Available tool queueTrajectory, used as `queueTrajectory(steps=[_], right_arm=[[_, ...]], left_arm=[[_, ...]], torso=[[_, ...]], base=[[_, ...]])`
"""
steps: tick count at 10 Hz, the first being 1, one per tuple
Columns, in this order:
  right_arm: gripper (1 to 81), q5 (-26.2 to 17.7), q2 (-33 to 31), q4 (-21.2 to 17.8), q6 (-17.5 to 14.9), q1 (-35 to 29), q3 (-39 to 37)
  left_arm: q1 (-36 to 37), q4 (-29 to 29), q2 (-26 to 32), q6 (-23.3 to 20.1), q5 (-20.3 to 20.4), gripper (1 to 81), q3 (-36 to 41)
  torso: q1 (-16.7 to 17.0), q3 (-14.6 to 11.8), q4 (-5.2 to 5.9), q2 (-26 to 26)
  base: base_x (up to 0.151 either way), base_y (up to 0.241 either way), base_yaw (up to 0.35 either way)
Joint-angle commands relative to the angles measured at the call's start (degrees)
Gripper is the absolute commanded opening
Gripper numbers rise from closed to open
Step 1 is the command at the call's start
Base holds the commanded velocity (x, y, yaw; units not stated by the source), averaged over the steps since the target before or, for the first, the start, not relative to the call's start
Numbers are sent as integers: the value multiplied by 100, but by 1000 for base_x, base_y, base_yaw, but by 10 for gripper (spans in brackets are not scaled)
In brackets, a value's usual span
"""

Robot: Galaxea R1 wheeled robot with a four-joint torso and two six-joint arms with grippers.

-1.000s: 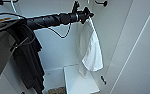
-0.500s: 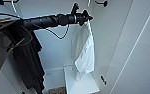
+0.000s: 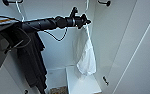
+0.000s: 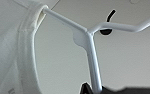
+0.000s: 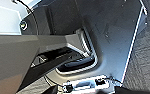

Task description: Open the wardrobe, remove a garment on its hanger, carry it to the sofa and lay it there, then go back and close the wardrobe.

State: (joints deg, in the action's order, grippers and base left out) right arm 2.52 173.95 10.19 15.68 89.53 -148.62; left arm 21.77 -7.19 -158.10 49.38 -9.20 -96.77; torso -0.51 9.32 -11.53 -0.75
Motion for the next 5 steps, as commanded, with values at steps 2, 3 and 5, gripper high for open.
queueTrajectory(steps=[2,3,5], right_arm=[[811,-340,29,27,-30,-141,35],[811,-331,29,36,-30,-141,35],[811,-226,29,62,-38,-141,35]], left_arm=[[1167,218,-38,-122,244,10,-53],[1167,218,-64,-122,139,10,-53],[1053,218,-82,-131,59,10,69]], torso=[[0,0,123,0],[0,0,206,0],[0,0,217,0]], base=[[0,0,0],[0,0,0],[0,0,0]])
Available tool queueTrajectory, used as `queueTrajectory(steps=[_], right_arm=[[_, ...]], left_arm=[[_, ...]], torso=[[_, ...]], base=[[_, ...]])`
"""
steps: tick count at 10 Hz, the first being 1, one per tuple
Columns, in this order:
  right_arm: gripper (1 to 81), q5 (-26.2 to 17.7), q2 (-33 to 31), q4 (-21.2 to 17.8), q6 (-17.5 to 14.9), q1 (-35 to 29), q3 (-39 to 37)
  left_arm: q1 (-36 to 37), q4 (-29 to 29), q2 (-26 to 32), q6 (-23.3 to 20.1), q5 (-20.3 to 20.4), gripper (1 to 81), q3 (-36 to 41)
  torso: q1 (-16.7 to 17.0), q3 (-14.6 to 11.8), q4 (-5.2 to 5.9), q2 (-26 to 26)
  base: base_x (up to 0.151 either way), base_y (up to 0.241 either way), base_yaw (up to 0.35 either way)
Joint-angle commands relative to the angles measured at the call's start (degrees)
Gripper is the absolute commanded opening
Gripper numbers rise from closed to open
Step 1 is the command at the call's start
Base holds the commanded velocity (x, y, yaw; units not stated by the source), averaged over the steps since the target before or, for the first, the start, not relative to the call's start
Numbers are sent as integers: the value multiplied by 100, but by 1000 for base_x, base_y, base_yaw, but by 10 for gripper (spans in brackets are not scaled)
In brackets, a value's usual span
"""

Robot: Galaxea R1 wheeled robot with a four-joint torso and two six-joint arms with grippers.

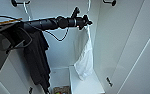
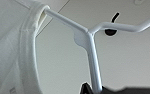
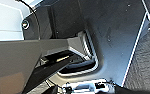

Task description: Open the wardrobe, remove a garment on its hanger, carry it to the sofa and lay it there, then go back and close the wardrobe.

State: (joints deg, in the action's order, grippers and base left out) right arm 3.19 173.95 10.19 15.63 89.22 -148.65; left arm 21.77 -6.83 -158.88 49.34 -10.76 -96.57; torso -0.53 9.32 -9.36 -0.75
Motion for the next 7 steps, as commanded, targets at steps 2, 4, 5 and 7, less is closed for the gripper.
queueTrajectory(steps=[2,4,5,7], right_arm=[[811,-293,29,62,-42,-110,30],[811,-293,29,62,-42,-110,22],[811,-293,29,62,-42,-110,22],[811,-293,29,53,-42,-102,22]], left_arm=[[842,182,48,-152,215,10,165],[684,278,23,-152,215,10,174],[613,305,-90,-152,215,10,122],[464,322,-557,-152,215,10,-107]], torso=[[2,-525,0,0],[0,-89,0,2],[-2,-205,0,2],[5,-290,0,0]], base=[[0,0,0],[0,0,0],[0,0,0],[0,0,0]])
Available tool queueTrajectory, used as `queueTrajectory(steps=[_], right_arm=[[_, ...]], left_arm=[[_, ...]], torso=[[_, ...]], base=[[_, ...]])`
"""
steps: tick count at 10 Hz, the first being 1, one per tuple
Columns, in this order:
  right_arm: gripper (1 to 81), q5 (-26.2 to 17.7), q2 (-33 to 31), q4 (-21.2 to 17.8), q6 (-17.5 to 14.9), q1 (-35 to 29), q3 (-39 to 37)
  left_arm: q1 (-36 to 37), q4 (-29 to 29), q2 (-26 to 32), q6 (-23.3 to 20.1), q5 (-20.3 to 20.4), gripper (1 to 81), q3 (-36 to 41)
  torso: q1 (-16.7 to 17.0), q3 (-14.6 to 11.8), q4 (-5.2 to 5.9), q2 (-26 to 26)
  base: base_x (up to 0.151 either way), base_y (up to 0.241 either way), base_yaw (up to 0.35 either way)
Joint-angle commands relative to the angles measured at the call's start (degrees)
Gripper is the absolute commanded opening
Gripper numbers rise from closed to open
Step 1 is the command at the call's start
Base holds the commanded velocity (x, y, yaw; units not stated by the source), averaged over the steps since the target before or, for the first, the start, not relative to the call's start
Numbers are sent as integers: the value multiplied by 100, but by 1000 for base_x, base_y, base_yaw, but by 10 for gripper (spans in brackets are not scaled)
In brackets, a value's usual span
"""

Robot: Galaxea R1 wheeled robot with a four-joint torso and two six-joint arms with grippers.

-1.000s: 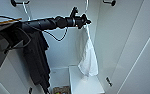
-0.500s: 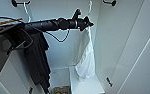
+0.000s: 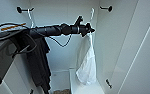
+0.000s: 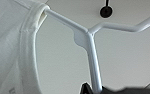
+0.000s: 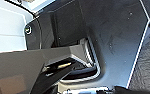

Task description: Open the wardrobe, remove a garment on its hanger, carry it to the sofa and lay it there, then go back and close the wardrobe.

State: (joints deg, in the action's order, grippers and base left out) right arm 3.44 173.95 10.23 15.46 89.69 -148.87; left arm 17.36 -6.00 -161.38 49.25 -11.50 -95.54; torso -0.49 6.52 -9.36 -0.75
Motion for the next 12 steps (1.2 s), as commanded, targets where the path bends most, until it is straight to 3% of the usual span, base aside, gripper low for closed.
queueTrajectory(steps=[1,8,12], right_arm=[[811,-309,29,49,-25,-148,43],[811,-317,29,58,-25,-157,43],[811,-317,29,58,-25,-148,43]], left_arm=[[817,309,-464,-144,288,10,-298],[483,354,-1002,-135,323,10,-387],[474,336,-905,-135,359,10,-317]], torso=[[0,-2,0,0],[0,0,0,2],[-2,0,0,5]], base=[[0,0,0],[0,0,0],[-89,0,0]])
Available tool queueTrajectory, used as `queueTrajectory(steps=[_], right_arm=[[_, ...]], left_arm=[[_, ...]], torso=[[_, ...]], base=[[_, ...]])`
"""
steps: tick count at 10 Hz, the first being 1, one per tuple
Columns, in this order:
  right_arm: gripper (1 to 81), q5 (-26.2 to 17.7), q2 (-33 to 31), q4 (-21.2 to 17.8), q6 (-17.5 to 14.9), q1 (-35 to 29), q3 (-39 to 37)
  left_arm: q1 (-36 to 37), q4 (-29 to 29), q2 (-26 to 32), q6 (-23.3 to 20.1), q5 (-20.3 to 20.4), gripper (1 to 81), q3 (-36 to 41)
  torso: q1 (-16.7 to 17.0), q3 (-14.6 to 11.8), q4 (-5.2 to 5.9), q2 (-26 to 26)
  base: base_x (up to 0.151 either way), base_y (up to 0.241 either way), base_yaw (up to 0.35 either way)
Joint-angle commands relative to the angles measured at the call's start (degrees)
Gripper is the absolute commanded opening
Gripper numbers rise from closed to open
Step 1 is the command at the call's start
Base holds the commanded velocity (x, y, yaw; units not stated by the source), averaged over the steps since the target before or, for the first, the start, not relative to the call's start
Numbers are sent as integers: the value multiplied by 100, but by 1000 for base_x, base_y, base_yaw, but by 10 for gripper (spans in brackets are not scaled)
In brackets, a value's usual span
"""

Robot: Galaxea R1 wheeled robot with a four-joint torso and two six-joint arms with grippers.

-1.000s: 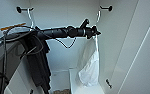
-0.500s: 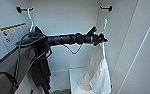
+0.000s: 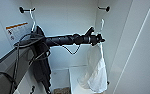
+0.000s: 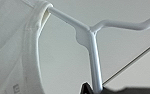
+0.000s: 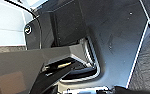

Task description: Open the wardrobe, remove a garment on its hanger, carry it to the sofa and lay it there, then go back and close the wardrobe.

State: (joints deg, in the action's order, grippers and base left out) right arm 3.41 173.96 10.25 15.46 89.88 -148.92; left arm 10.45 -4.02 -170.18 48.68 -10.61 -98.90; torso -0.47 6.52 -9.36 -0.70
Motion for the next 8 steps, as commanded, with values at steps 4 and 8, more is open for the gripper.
queueTrajectory(steps=[4,8], right_arm=[[811,-315,27,47,-25,-159,40],[811,-297,27,56,-25,-159,40]], left_arm=[[1157,139,-25,-78,270,10,46],[1148,139,-16,-69,270,10,108]], torso=[[-2,0,0,0],[0,0,0,0]], base=[[-113,0,0],[-126,0,0]])
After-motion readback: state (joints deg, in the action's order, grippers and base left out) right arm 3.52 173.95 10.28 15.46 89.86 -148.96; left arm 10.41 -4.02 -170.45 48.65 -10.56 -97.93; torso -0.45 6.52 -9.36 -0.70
